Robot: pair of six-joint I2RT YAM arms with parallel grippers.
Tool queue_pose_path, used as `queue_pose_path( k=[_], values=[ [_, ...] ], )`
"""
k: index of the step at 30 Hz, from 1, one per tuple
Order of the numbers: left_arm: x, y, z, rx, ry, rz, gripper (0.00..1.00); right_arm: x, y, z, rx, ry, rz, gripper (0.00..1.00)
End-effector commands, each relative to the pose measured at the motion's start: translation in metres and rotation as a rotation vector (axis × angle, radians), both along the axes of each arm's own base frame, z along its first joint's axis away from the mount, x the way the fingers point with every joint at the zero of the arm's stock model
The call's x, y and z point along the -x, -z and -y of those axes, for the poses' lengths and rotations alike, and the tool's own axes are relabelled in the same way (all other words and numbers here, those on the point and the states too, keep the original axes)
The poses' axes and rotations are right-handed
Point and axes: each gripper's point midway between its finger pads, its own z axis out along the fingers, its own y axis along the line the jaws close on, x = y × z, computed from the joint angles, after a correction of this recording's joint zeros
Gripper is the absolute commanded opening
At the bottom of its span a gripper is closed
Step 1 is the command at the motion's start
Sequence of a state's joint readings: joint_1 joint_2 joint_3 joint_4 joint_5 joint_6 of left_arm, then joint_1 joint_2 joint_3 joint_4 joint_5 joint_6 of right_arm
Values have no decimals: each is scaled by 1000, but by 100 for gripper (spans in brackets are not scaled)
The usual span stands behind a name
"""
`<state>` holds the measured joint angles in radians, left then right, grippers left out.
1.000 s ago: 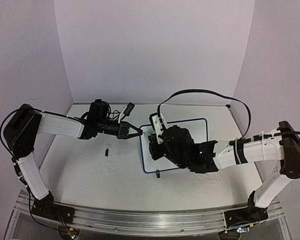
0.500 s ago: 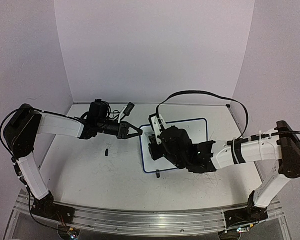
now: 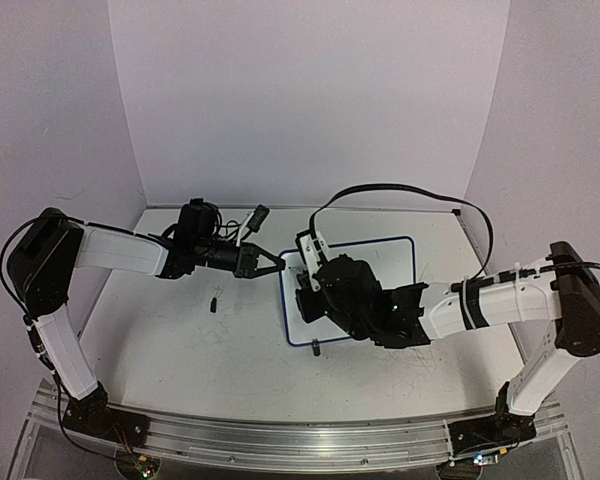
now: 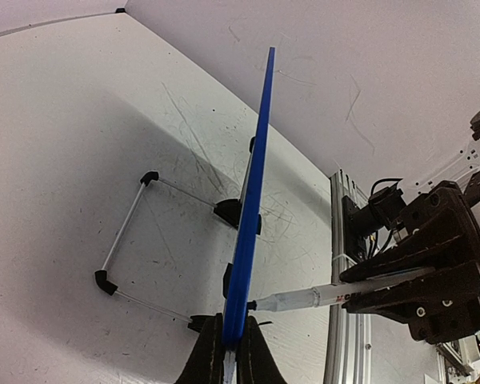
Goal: Write a sentence on the whiteboard
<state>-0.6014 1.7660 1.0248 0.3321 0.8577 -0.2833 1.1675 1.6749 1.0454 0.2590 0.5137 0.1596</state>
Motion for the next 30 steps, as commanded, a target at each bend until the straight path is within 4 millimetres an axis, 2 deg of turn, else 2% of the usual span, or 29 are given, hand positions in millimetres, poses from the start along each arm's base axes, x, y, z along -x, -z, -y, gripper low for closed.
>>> queue_pose_path(
  k=[1,18,30],
  values=[
    [7,-16,-2,16,12,28,0,-4,7,3,25,39,-17,0],
    [7,-18,-2,20,14,31,0,3,34,7,53,38,-88,0],
    [7,-18,-2,19,14,31,0,16,54,10,67,35,-140,0]
  ],
)
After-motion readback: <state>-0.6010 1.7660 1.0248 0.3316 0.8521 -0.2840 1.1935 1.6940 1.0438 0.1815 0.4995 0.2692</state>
